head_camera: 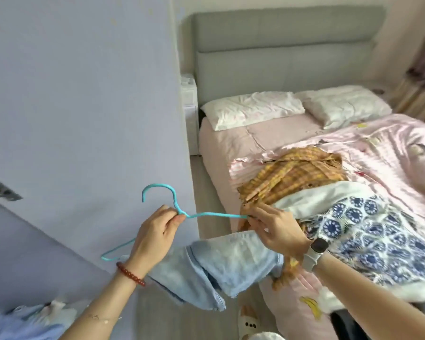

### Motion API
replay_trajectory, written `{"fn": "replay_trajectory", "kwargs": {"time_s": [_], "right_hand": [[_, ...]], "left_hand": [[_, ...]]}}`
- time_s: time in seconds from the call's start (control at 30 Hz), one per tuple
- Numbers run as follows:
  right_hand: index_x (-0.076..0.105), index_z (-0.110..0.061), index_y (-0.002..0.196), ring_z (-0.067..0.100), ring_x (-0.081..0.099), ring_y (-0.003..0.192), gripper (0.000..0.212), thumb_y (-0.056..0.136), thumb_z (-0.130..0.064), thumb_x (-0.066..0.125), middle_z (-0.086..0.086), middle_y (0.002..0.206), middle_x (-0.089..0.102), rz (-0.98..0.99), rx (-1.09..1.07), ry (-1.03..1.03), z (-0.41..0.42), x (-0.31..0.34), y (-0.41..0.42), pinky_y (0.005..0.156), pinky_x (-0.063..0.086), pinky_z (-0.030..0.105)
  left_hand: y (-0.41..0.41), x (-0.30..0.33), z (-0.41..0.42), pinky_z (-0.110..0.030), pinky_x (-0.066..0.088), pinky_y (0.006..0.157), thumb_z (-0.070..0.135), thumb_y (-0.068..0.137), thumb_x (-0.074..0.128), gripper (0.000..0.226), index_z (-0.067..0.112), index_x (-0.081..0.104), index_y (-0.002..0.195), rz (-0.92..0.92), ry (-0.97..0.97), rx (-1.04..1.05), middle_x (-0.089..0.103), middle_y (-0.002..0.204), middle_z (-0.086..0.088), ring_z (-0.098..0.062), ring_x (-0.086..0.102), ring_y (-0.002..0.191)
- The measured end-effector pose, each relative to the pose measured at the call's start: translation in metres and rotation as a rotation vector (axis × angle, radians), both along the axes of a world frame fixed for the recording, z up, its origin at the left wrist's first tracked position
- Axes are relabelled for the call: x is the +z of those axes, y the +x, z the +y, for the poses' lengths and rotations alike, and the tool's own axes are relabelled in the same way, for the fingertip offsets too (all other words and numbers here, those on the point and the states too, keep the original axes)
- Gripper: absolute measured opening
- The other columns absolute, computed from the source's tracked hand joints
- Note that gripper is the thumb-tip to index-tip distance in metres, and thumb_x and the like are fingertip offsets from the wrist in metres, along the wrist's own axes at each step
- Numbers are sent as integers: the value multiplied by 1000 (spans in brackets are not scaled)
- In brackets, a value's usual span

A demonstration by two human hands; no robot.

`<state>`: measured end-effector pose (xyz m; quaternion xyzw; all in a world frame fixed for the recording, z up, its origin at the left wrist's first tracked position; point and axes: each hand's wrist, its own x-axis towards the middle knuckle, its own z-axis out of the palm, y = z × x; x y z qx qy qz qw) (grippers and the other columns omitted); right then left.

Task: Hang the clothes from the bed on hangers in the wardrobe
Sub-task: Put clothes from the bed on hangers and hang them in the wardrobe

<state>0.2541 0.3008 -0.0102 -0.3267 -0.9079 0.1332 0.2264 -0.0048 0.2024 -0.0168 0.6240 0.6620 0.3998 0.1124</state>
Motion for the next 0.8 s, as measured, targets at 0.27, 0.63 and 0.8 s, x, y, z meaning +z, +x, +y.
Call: {"fn": "replay_trajectory", "kwargs": {"time_s": [0.27,0.63,0.8], "right_hand": [[64,-15,100,9,56,56,28,88,-35,48,-6,71,62,160,-449,12,-35,6,107,50,41,17],[63,-11,91,9,51,40,27,89,-35,49,-11,44,52,235,-931,-203,-103,5,293,46,31,16],[68,-16,80,12,46,38,34,85,-42,46,-13,44,54,99,-1324,80,-133,9,385,46,34,21]], "left_hand": [[148,28,75,-22,39,57,47,83,43,44,11,67,75,-2,56,-417,55,82,11,-7,50,64],[395,40,134,-34,41,65,35,87,60,28,18,69,66,99,-307,-1007,55,65,8,-16,54,67],[521,34,130,-27,32,60,33,88,60,29,11,72,73,50,-309,-1195,52,64,5,-10,45,60]]}}
